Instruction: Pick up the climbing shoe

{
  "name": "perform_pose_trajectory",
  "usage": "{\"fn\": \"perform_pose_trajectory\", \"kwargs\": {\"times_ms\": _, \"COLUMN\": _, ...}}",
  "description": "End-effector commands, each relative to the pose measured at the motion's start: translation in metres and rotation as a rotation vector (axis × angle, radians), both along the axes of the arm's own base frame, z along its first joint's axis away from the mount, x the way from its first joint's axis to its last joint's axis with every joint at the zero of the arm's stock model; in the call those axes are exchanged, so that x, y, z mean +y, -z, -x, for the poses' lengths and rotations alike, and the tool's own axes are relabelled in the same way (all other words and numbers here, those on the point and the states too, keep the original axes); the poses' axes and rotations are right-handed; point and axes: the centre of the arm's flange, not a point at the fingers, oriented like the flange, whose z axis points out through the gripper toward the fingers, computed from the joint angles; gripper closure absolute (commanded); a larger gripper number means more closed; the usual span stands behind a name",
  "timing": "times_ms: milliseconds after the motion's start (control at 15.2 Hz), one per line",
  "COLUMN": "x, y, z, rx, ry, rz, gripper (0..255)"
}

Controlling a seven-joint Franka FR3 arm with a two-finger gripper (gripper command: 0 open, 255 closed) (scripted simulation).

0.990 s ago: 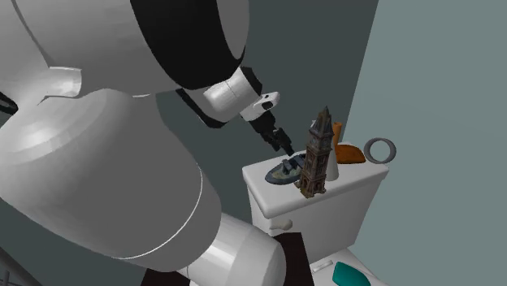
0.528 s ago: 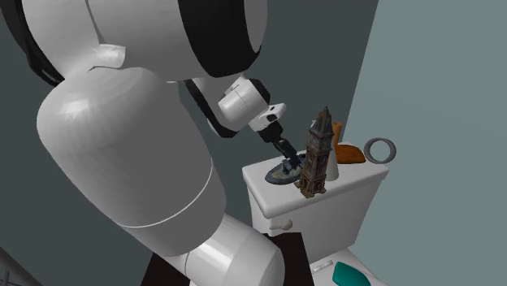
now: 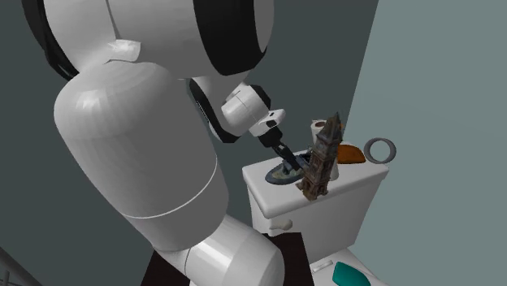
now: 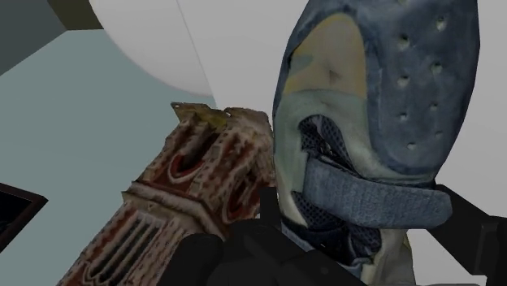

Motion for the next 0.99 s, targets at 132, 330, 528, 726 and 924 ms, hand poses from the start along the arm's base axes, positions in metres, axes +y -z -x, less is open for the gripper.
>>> {"fn": "perform_pose_trajectory", "kwargs": {"times_ms": 132, "x": 0.000, "y": 0.001, "z": -0.001, "rx": 0.000, "ry": -0.001, "rz": -0.002, "gripper": 255}}
{"fn": "perform_pose_trajectory", "kwargs": {"times_ms": 330, "x": 0.000, "y": 0.001, "z": 0.001, "rx": 0.000, "ry": -0.001, "rz": -0.002, "gripper": 255}}
{"fn": "perform_pose_trajectory", "kwargs": {"times_ms": 528, "x": 0.000, "y": -0.015, "z": 0.001, "rx": 0.000, "ry": -0.001, "rz": -0.002, "gripper": 255}}
{"fn": "perform_pose_trajectory", "kwargs": {"times_ms": 726, "x": 0.000, "y": -0.031, "z": 0.001, "rx": 0.000, "ry": -0.001, "rz": -0.002, "gripper": 255}}
{"fn": "perform_pose_trajectory", "kwargs": {"times_ms": 924, "x": 0.000, "y": -0.046, "z": 0.001, "rx": 0.000, "ry": -0.001, "rz": -0.002, "gripper": 255}}
